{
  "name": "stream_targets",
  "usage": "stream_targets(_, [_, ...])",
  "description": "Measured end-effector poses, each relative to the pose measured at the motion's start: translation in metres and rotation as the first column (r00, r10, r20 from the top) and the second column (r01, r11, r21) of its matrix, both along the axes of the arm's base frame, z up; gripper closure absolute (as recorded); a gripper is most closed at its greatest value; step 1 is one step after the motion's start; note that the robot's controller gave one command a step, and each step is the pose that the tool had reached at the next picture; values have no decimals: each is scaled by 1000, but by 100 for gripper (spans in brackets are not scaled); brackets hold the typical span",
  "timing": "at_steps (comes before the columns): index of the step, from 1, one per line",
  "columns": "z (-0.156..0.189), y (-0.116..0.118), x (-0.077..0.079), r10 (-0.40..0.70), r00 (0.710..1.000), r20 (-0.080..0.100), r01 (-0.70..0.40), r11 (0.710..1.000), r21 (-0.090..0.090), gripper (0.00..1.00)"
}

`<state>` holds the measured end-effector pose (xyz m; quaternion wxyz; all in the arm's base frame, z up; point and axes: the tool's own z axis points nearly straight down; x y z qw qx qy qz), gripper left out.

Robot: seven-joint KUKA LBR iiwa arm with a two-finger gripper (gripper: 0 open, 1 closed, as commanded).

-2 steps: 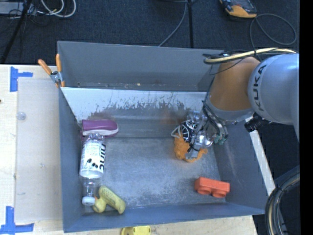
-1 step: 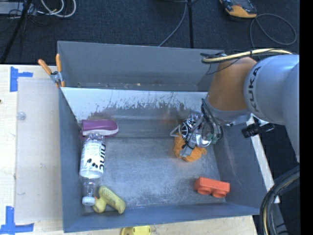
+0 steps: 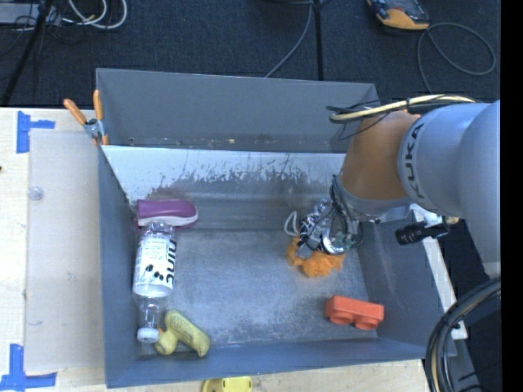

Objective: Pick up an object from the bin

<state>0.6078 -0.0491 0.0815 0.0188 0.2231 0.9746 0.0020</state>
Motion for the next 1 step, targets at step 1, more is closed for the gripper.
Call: stream_targets(1, [0, 0, 0, 0, 1000, 0, 0, 1000, 0, 100])
